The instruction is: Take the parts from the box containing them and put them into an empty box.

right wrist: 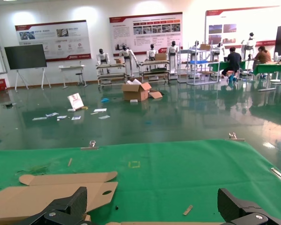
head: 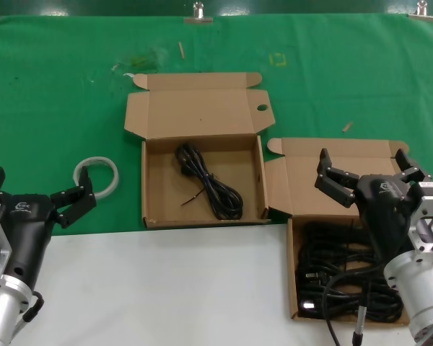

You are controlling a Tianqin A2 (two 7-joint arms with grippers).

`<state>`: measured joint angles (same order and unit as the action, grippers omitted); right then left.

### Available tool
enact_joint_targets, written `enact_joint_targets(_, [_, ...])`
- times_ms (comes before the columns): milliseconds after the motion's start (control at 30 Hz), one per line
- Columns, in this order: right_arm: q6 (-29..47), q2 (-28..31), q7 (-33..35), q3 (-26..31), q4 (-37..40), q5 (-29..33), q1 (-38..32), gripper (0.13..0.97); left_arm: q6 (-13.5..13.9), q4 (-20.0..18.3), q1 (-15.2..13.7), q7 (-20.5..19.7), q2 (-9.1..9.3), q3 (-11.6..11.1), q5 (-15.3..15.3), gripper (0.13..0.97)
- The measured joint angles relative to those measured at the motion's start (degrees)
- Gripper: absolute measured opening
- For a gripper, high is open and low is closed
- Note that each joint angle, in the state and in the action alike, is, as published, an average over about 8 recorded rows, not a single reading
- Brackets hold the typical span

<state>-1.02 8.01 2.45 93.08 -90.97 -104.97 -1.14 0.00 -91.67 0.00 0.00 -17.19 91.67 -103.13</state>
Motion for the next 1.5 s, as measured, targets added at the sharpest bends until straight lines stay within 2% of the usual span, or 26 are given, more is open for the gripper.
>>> enact_joint_targets(1500, [0.0,0.0,0.0,0.0,0.0,0.0,0.0,0.966,0.0,0.0,0.0,0.0,0.0,0.0,0.0,0.965])
